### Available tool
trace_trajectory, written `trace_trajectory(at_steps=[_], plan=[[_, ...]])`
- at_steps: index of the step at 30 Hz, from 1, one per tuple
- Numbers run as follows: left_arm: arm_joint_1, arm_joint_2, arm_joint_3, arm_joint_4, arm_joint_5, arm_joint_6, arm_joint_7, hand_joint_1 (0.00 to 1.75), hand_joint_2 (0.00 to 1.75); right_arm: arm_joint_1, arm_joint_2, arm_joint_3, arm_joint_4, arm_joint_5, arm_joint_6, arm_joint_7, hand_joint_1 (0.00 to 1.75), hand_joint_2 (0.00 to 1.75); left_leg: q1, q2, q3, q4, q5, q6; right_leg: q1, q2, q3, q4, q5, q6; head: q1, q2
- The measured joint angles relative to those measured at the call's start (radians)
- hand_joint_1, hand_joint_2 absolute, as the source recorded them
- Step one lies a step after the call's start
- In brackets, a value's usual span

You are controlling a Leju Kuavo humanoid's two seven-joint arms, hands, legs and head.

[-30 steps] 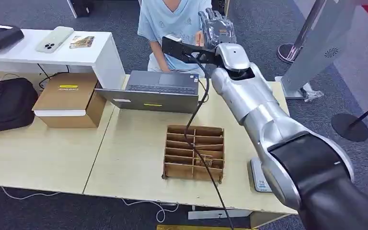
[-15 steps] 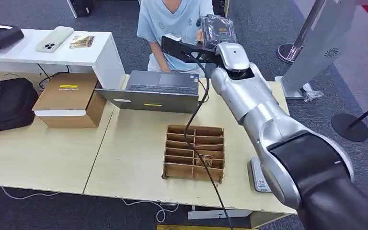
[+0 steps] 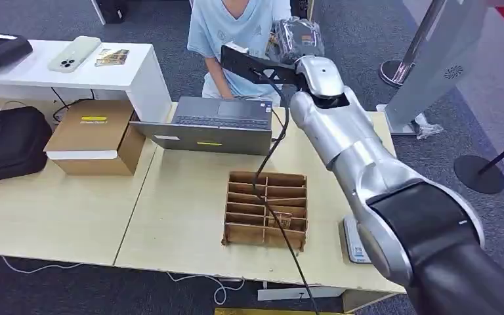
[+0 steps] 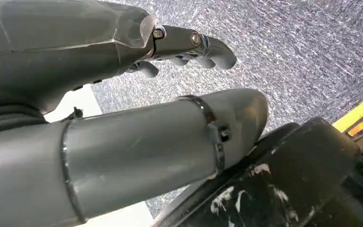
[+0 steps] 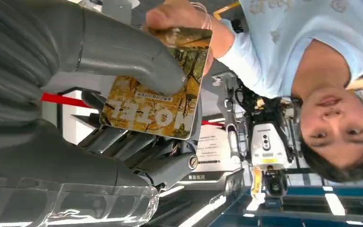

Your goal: Pass the card to the sensor for recognition and then transmit it.

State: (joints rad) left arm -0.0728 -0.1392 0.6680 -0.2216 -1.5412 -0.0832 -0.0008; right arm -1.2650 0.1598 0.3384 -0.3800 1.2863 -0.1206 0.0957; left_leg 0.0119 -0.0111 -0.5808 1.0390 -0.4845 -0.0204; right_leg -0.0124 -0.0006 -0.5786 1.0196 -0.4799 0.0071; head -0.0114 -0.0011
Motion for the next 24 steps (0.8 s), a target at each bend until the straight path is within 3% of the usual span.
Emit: trace_trajectory(at_steps=[7, 13, 16, 21, 24], plan=[[0.000, 0.000, -0.009, 0.000, 0.000, 0.000, 0.000, 0.00, 0.00, 0.003, 0.022, -0.021, -0.026, -0.030, -0.092, -0.084, 1.75, 1.75, 0.000, 0.000, 0.000, 0.000, 0.000, 0.000, 0.000, 0.000, 0.000, 0.000, 0.000, 0.000, 0.000, 0.000], [0.000, 0.000, -0.013, 0.000, 0.002, 0.000, 0.000, 0.00, 0.00, 0.053, 0.047, -0.048, -0.155, -0.169, -0.135, -0.195, 1.75, 1.75, 0.000, 0.000, 0.000, 0.000, 0.000, 0.000, 0.000, 0.000, 0.000, 0.000, 0.000, 0.000, -0.001, 0.000], [0.005, 0.001, -0.013, 0.000, 0.005, 0.002, -0.003, 0.00, 0.00, 0.113, 0.047, -0.062, -0.300, -0.318, -0.057, -0.221, 1.75, 1.75, 0.000, 0.000, 0.000, 0.000, 0.000, 0.000, 0.000, 0.000, -0.001, 0.000, 0.000, 0.000, 0.000, 0.000], [0.014, 0.005, -0.013, 0.000, 0.007, 0.002, -0.016, 0.00, 0.00, 0.206, -0.003, -0.096, -0.570, -0.813, 0.289, -0.250, 1.75, 1.75, 0.000, -0.001, -0.001, 0.000, 0.000, 0.000, 0.000, -0.001, -0.001, -0.001, 0.000, 0.000, 0.000, 0.000], [0.019, 0.008, -0.012, 0.000, 0.009, 0.003, -0.018, 0.00, 0.00, 0.249, -0.072, -0.122, -0.691, -1.130, 0.465, -0.285, 1.75, 1.75, 0.000, -0.001, -0.002, 0.001, 0.000, 0.000, 0.000, -0.002, -0.001, -0.002, 0.000, 0.001, 0.000, 0.000]])
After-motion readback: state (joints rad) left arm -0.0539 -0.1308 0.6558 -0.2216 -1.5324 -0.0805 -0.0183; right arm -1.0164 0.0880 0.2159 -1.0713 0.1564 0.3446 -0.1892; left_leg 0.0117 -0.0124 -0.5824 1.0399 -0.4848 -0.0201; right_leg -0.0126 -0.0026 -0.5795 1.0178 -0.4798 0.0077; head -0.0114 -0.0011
